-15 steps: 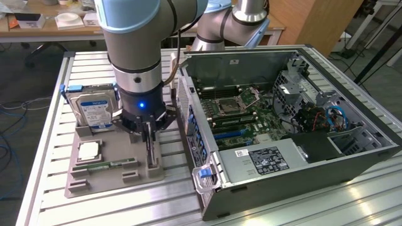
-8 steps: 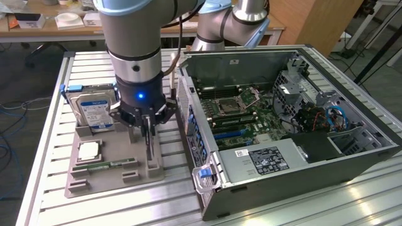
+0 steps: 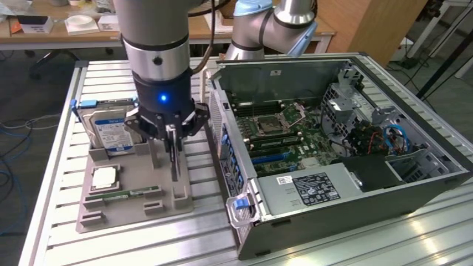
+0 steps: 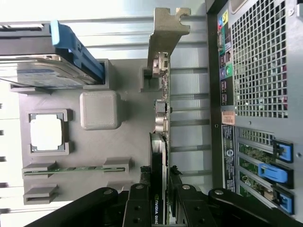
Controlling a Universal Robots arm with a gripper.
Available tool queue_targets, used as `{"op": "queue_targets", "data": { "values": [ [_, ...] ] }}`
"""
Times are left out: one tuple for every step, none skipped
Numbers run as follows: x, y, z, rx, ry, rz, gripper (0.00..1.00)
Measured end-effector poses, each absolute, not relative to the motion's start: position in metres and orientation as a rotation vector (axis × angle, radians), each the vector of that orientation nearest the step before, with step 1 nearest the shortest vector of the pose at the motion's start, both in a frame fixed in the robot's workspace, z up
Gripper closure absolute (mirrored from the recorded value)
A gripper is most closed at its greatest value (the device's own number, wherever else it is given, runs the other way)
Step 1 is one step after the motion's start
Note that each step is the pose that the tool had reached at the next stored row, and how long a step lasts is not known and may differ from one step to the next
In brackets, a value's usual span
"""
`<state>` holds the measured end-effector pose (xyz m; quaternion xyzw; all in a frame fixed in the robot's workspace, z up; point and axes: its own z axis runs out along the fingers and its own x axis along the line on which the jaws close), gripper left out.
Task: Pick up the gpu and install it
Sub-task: 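Pick up the gpu and move the gpu toward the slot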
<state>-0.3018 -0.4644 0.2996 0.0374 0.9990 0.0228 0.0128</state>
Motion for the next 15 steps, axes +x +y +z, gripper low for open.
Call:
{"op": "queue_targets", "data": {
  "values": [
    [-0.302,-0.464,0.303,0.117,3.113,0.071,0.74],
    [-0.302,-0.464,0.306,0.117,3.113,0.071,0.74],
    [-0.302,-0.464,0.309,0.117,3.113,0.071,0.74],
    [-0.302,-0.464,0.312,0.117,3.113,0.071,0.74],
    [-0.302,-0.464,0.315,0.117,3.113,0.071,0.74],
    [-0.302,-0.464,0.317,0.117,3.113,0.071,0.74],
    [-0.302,-0.464,0.32,0.117,3.113,0.071,0.74],
    [-0.302,-0.464,0.323,0.117,3.113,0.071,0.74],
    [-0.302,-0.464,0.325,0.117,3.113,0.071,0.74],
    [-0.302,-0.464,0.329,0.117,3.113,0.071,0.74],
    [-0.302,-0.464,0.332,0.117,3.113,0.071,0.74],
    [-0.302,-0.464,0.336,0.116,3.112,0.071,0.74],
    [-0.302,-0.464,0.339,0.116,3.112,0.071,0.74],
    [-0.302,-0.464,0.342,0.116,3.112,0.071,0.74],
    [-0.302,-0.464,0.345,0.116,3.111,0.071,0.74]
  ]
}}
